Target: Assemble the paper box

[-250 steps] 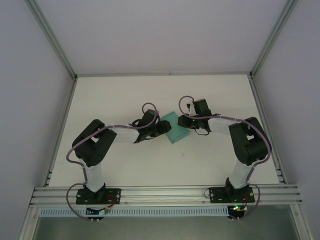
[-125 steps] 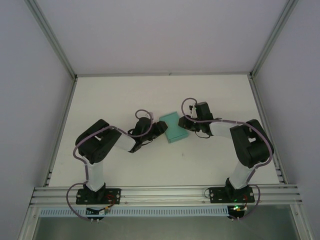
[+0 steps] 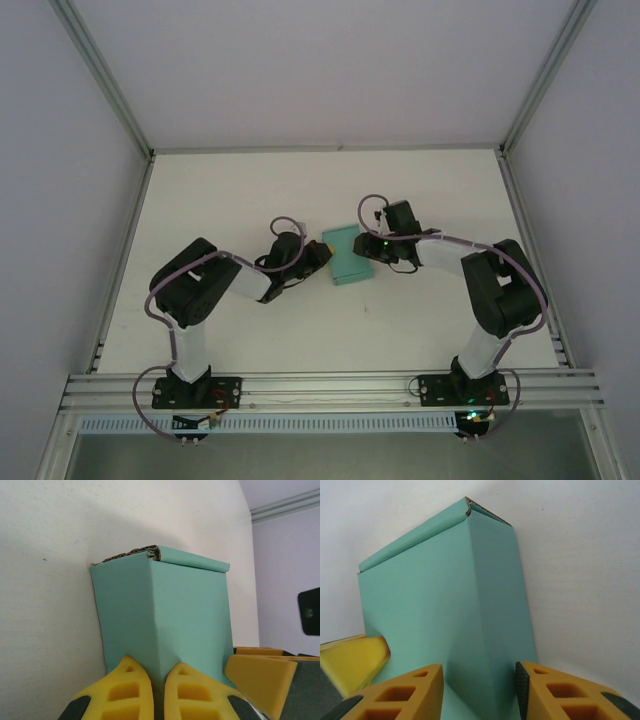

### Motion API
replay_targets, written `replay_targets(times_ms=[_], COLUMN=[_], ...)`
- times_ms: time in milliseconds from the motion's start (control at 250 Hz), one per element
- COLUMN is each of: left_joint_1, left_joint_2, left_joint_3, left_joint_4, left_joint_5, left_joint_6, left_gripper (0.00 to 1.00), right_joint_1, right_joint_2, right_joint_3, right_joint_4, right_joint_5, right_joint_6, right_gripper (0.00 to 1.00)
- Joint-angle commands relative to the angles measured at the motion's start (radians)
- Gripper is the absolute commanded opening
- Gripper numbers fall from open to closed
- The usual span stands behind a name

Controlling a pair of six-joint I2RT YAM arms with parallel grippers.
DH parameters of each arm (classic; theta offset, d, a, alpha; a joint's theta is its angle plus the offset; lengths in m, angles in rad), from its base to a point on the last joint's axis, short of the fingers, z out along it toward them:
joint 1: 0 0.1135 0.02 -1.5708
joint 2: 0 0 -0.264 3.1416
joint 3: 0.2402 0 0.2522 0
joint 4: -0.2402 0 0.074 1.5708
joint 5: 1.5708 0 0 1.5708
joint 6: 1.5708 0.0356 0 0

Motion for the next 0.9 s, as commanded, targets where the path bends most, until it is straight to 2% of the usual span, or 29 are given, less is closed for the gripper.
replay_targets(times_ms=[0,36,80,168,228,347,411,635,830,898], left_joint_1=[-0.044,-0.044,-0.045,-0.045,-0.046,-0.045,-0.045,-0.046,-0.062,-0.086], left_joint_2=[-0.013,-0.033,-0.058,-0.103,-0.127,-0.158,-0.178,-0.223,-0.201,-0.189], left_joint_3=[0.039,0.057,0.083,0.128,0.164,0.224,0.244,0.281,0.222,0.221], left_joint_4=[-0.261,-0.327,-0.416,-0.555,-0.634,-0.742,-0.783,-0.898,-0.791,-0.784], left_joint_5=[0.076,0.058,0.036,-0.013,-0.043,-0.072,-0.091,-0.136,0.053,0.08], left_joint_6=[0.065,0.088,0.119,0.167,0.196,0.241,0.26,0.282,0.22,0.215], left_gripper=[0.14,0.19,0.29,0.34,0.49,0.65,0.83,0.98,0.97,0.94], right_joint_1=[0.062,0.06,0.059,0.056,0.055,0.054,0.052,0.043,0.036,0.034], right_joint_2=[-0.012,-0.012,-0.012,-0.01,-0.012,-0.019,-0.024,-0.047,-0.065,-0.067], right_joint_3=[0.058,0.08,0.109,0.168,0.185,0.227,0.245,0.266,0.177,0.143], right_joint_4=[-0.199,-0.229,-0.262,-0.303,-0.323,-0.342,-0.352,-0.394,-0.395,-0.381], right_joint_5=[-0.036,-0.005,0.027,0.069,0.086,0.1,0.114,0.157,0.118,0.086], right_joint_6=[-0.037,-0.041,-0.05,-0.061,-0.061,-0.07,-0.071,-0.078,-0.06,-0.054], right_gripper=[0.47,0.49,0.52,0.56,0.6,0.67,0.71,0.76,0.7,0.65])
